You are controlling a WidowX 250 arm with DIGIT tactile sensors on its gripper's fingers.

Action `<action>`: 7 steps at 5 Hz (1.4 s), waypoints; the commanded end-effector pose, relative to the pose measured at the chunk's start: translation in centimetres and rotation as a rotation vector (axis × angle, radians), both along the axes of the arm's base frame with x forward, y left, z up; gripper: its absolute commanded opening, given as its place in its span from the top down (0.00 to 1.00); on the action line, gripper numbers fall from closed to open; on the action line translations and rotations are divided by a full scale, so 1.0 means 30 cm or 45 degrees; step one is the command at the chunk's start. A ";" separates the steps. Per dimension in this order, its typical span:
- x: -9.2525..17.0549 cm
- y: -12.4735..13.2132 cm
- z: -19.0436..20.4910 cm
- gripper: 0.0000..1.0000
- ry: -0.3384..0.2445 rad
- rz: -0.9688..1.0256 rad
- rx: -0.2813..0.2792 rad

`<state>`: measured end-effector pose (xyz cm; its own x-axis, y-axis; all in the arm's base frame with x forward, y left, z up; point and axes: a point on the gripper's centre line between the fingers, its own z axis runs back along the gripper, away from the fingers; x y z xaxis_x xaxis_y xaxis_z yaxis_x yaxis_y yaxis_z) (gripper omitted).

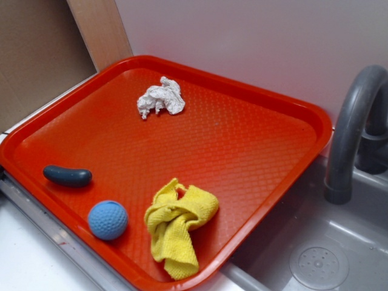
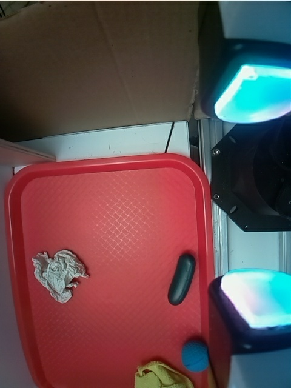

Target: Grab the yellow cloth.

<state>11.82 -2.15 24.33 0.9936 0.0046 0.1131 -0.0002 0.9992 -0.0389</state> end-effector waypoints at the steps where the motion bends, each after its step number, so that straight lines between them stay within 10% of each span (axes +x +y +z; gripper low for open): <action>1: 0.000 0.000 0.000 0.00 0.000 0.000 0.000; 4: 0.050 -0.395 -0.039 0.00 -0.377 -0.513 0.006; 7: -0.023 -0.786 -0.226 0.00 -0.311 -0.984 -0.178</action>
